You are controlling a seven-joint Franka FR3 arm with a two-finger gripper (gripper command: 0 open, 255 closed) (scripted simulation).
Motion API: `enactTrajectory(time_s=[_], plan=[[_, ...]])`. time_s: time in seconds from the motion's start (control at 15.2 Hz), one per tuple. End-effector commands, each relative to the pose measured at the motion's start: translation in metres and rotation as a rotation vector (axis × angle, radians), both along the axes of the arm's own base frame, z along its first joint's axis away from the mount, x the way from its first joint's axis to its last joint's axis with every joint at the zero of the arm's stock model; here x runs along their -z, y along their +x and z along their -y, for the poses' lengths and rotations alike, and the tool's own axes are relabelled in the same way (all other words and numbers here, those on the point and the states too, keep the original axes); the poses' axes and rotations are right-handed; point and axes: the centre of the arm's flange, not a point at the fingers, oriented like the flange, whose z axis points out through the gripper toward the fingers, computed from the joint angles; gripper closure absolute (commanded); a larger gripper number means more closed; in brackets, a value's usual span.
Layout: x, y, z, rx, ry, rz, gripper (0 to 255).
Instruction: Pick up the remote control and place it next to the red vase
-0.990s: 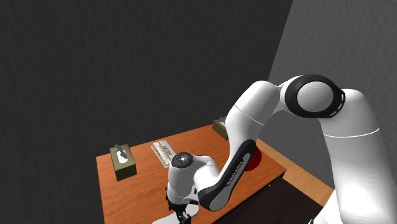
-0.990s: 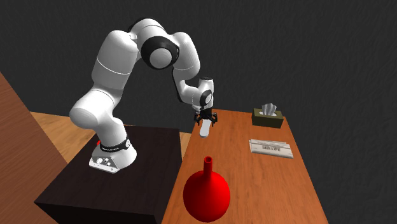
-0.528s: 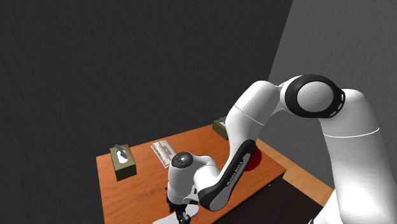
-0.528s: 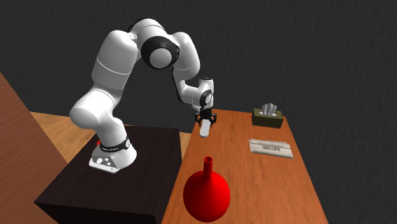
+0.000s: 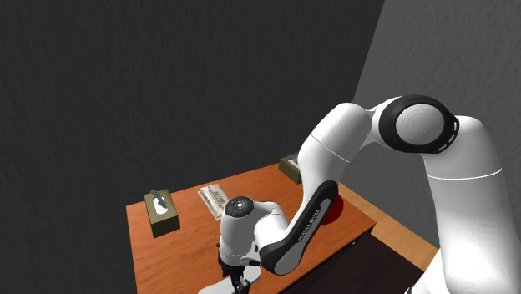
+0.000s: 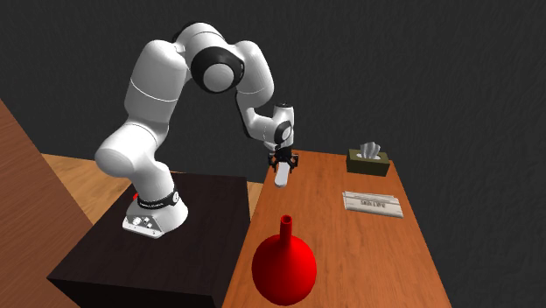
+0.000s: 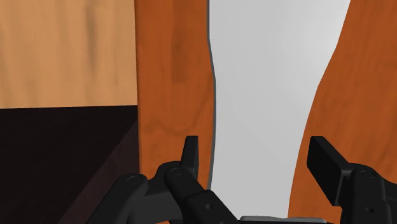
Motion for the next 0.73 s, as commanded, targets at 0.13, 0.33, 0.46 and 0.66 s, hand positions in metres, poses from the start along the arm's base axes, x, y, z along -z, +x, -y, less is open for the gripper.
enactTrajectory(time_s=[0.13, 0.33, 0.46, 0.66], plan=[[-0.021, -0.001, 0.001, 0.000, 0.000, 0.000, 255], [-0.037, -0.001, 0.001, 0.000, 0.000, 0.000, 255], [-0.047, -0.001, 0.001, 0.000, 0.000, 0.000, 255], [-0.063, -0.001, 0.001, 0.000, 0.000, 0.000, 255]])
